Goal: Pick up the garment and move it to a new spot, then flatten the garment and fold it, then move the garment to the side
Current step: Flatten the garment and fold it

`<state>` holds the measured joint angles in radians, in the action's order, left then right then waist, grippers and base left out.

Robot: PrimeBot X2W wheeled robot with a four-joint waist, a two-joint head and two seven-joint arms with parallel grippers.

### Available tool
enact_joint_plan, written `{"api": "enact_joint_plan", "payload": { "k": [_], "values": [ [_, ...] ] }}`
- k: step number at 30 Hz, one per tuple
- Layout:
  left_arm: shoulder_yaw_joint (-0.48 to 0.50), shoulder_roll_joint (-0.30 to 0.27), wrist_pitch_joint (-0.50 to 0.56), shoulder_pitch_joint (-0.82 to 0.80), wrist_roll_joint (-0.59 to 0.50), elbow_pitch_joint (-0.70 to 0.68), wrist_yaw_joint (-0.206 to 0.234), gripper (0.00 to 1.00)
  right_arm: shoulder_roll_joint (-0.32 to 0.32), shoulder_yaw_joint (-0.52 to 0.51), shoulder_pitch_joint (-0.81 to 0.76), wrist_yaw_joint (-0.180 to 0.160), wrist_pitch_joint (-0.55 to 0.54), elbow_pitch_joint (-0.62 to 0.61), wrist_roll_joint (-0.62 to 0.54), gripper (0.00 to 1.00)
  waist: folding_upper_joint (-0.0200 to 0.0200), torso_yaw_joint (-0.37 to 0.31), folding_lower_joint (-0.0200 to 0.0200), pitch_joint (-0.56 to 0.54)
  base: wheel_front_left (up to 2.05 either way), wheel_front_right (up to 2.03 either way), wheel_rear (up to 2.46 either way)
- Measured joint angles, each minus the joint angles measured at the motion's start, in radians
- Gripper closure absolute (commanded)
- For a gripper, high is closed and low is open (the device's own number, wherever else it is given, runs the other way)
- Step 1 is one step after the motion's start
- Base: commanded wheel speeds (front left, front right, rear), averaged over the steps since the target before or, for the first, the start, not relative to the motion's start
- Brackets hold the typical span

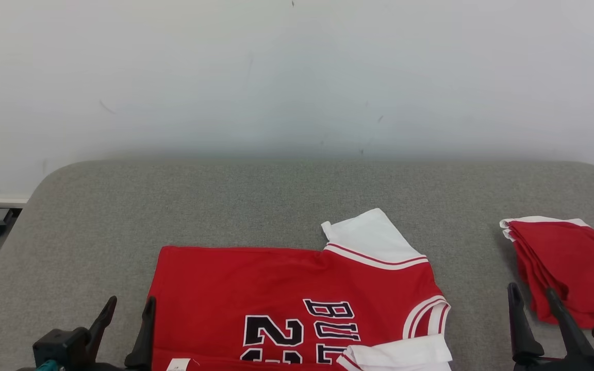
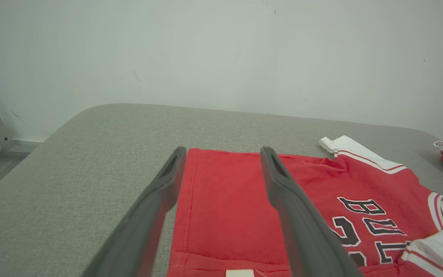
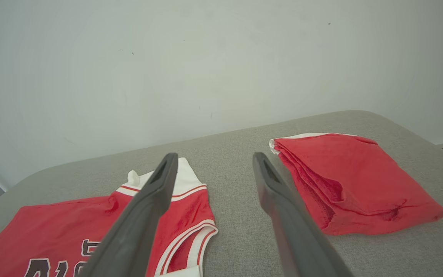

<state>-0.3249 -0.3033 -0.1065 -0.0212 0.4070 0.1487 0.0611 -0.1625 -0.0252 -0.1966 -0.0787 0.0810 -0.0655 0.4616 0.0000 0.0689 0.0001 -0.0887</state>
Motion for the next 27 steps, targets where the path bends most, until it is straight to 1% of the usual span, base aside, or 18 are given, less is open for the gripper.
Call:
{"api": "enact_joint_plan", "payload": {
  "k": [4, 24, 27],
  "values": [
    [0.002, 0.001, -0.002, 0.000, 0.000, 0.001, 0.000, 0.00, 0.000, 0.011, 0.000, 0.013, 0.013, 0.013, 0.000, 0.00, 0.0000, 0.001, 0.0000, 0.002, 0.00, 0.00, 0.00],
    [-0.006, 0.006, -0.017, -0.001, 0.005, 0.001, -0.002, 0.00, 0.001, 0.016, 0.003, 0.013, 0.052, 0.061, -0.020, 0.00, 0.0000, 0.017, 0.0000, 0.019, 0.00, 0.00, 0.00],
    [-0.014, 0.013, -0.006, -0.006, 0.009, 0.007, -0.018, 0.00, 0.001, 0.035, 0.023, 0.012, 0.036, 0.081, -0.031, 0.00, 0.0000, 0.018, 0.0000, 0.026, 0.00, 0.00, 0.00]
  ]
}}
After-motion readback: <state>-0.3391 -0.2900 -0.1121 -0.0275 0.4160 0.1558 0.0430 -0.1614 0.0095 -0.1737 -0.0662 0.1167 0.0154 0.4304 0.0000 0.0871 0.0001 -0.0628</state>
